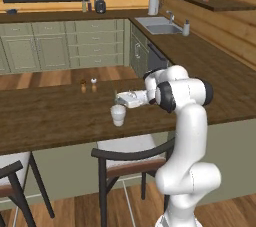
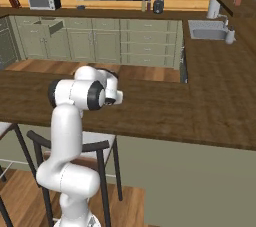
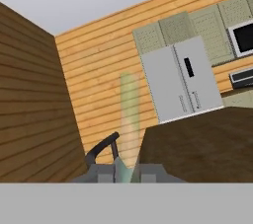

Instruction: Take a straw from the drawer in front and place it inside the glass cup on the dining counter.

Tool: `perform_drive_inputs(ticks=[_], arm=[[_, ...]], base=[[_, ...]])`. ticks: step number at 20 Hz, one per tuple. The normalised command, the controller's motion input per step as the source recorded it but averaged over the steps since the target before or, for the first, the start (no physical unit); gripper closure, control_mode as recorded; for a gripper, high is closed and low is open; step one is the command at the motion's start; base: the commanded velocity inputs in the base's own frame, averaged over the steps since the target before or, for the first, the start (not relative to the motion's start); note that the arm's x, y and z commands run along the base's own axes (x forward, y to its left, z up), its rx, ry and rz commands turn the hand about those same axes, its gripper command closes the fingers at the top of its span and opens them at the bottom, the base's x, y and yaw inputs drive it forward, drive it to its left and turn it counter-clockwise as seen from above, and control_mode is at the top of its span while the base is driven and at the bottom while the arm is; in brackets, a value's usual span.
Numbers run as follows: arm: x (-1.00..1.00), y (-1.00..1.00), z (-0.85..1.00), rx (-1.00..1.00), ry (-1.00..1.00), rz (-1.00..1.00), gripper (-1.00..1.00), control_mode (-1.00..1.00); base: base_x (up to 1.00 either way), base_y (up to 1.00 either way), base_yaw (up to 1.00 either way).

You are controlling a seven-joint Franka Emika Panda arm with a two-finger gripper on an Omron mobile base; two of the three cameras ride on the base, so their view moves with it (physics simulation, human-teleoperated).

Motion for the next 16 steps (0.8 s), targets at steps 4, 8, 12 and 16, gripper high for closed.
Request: perform_drive_inputs(ticks=[4,8,12,16], arm=[[0.0,-0.11,-0.12,0.0,-0.02,0.0,1.0,-1.0],[0.0,-0.18,-0.04,0.0,-0.06,0.0,1.0,-1.0],[0.0,-0.06,0.0,0.0,-0.09,0.0,-1.0,-1.0],[-0.01,-0.04,0.01,0.0,-0.13,0.0,-1.0,-1.0]], base=[[0.0,0.0,0.0],[0.0,0.0,0.0],[0.0,0.0,0.0],[0.0,0.0,0.0]])
